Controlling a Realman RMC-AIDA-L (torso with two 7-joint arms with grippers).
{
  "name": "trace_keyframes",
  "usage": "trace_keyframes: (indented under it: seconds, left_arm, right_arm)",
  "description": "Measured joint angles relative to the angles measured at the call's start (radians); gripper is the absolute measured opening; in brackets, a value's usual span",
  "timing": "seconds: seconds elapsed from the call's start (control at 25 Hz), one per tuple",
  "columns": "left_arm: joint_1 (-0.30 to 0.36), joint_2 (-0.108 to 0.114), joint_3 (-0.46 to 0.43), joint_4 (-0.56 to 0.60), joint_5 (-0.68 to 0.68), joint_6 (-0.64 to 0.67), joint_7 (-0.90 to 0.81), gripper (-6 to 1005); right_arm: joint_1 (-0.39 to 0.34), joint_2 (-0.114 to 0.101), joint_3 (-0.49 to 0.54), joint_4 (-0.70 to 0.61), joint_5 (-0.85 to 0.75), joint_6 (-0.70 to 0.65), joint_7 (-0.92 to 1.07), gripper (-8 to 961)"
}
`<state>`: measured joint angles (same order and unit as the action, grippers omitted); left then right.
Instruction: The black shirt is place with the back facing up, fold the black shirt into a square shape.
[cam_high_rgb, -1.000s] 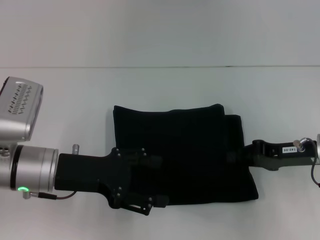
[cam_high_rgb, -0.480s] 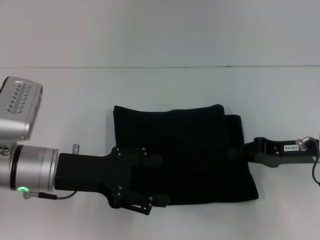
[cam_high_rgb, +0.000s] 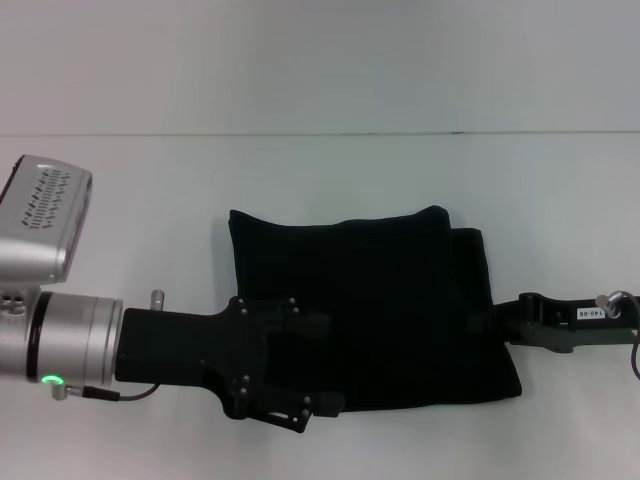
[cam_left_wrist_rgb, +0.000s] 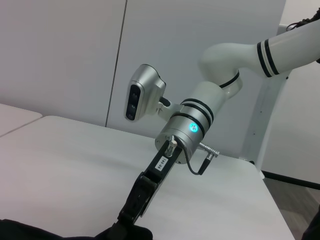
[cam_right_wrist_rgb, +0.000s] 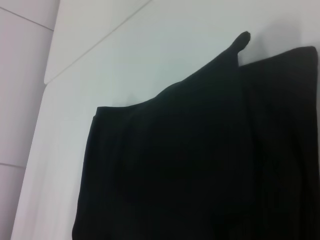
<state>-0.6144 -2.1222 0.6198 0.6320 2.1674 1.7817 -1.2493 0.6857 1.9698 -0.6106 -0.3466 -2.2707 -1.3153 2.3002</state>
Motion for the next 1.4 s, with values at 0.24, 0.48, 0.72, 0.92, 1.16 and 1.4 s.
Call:
trace_keyframes:
  seconds: [0.24, 0.48, 0.72, 0.92, 1.16, 1.4]
  left_arm:
    - [-0.003, -0.001, 0.0, 0.0, 0.0, -0.001, -0.002, 937]
    - [-0.006, 0.001, 0.0, 0.0, 0.0, -0.004, -0.002, 937]
    - [-0.007, 0.002, 0.0, -0.001, 0.002, -0.007, -0.002, 937]
    - [-0.008, 0.003, 0.0, -0.001, 0.001, -0.007, -0.002, 936]
    - [-0.009, 0.005, -0.004, -0.002, 0.004, -0.008, -0.002, 936]
    - [-0.006, 0.005, -0.005, -0.002, 0.005, -0.009, -0.002, 936]
  right_arm:
    - [0.008, 0.0, -0.004, 0.0, -0.001, 0.0, 0.002, 290]
    - [0.011, 0.006, -0.01, 0.0, -0.001, 0.0, 0.007, 384]
    - [0.011, 0.023, -0.014, 0.0, -0.001, 0.022, 0.008, 387]
    - [0.016, 0.042, -0.02, 0.0, 0.003, 0.036, 0.008, 387]
    - [0.007, 0.044, -0.012, -0.001, 0.024, 0.023, -0.004, 282]
    - [0.0, 0.044, -0.011, -0.005, 0.048, -0.005, -0.033, 179]
